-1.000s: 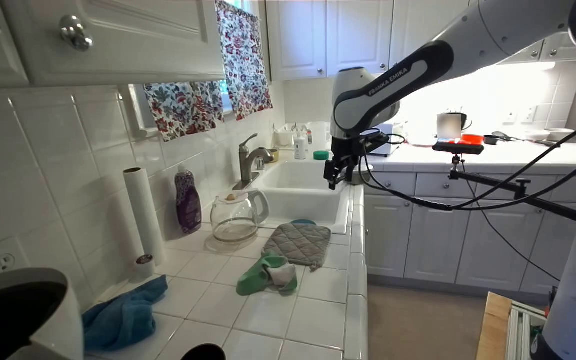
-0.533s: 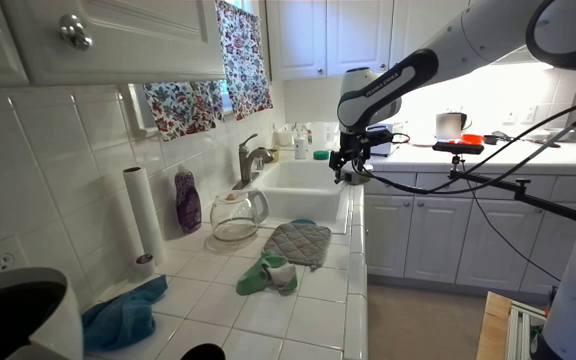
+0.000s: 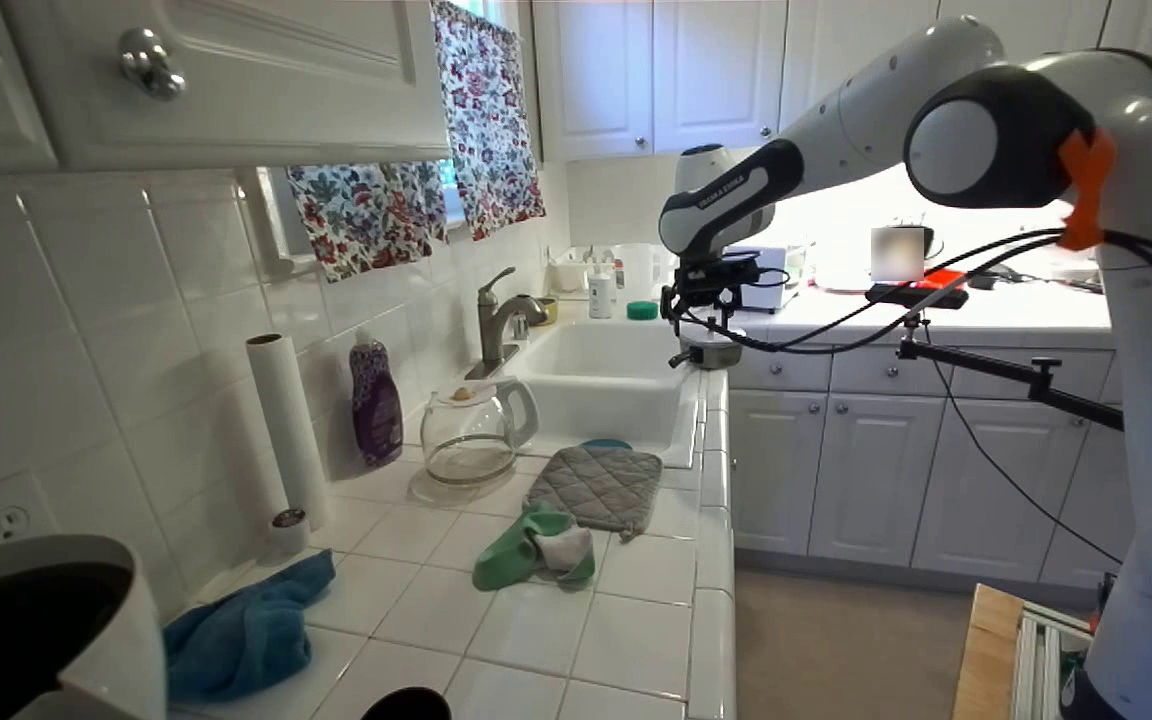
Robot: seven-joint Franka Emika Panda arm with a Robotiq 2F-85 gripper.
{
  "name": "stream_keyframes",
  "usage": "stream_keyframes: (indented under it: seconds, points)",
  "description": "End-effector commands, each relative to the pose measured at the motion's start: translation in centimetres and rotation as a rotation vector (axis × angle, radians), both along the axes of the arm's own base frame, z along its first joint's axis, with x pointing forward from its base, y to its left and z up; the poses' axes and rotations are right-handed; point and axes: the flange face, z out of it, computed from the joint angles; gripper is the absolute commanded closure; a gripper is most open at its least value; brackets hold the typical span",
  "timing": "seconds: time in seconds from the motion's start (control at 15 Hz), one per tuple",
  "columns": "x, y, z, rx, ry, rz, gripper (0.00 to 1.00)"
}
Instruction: Pick up the cloth and the pot, then put them on the left side of the counter
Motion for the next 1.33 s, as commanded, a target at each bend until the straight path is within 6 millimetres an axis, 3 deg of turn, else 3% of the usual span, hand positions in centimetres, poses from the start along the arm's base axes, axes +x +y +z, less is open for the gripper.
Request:
stream_keyframes:
  seconds: [0.0, 0.27, 0.93, 1.27]
  points:
    - [0.5, -0.5, -0.3, -0.005, 0.005, -0.007, 0.00]
    - [0.5, -0.3, -0.3, -0.005, 0.005, -0.004, 0.00]
    - [1.8, -8.8, -2.1, 0.058, -0.125, -0.482, 0.00]
    - [4.2, -11.0, -3.9, 0.012, -0.159, -0.610, 0.00]
